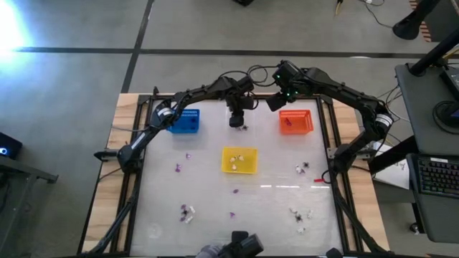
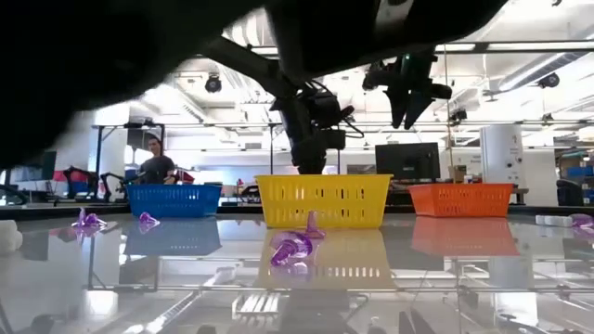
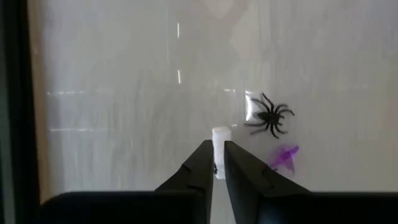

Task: Sort Halloween decoration
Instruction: Put the white skeleton toy into the yellow bin

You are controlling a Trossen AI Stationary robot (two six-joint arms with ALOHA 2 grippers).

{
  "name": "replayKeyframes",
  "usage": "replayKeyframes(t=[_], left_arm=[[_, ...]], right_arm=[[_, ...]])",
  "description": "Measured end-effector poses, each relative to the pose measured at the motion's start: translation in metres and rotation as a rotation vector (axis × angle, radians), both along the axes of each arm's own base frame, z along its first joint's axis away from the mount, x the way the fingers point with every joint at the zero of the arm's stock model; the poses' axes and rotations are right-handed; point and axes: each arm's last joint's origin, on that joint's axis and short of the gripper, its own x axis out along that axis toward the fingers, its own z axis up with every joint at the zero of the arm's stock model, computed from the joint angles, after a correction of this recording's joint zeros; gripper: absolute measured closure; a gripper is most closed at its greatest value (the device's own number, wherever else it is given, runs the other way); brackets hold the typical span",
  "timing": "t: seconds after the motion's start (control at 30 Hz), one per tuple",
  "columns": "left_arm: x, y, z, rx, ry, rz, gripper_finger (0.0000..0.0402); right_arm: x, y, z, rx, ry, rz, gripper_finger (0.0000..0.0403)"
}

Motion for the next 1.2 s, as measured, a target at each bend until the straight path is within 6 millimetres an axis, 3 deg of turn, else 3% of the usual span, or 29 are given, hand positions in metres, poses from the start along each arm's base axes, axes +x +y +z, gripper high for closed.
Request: replayKeyframes(t=[0.43, 0.87, 1.2], left_arm=[[-0.001, -0.001, -0.001, 0.004, 0.004, -0.093, 0.0401], [-0.001, -0.002, 0.023, -0.011, -0.026, -0.109, 0.0402], [-0.023, 0.004, 0.030, -0.073, 0.077, -0.078, 0.0402]], right_arm=[[-0.001, 0.001, -0.001, 0.012, 0.017, 0.001, 0.0266], [-0.001, 0.001, -0.001, 0.007, 0.025, 0.022, 0.0266], [-0.002, 0.001, -0.001, -0.017, 0.064, 0.123, 0.0266]])
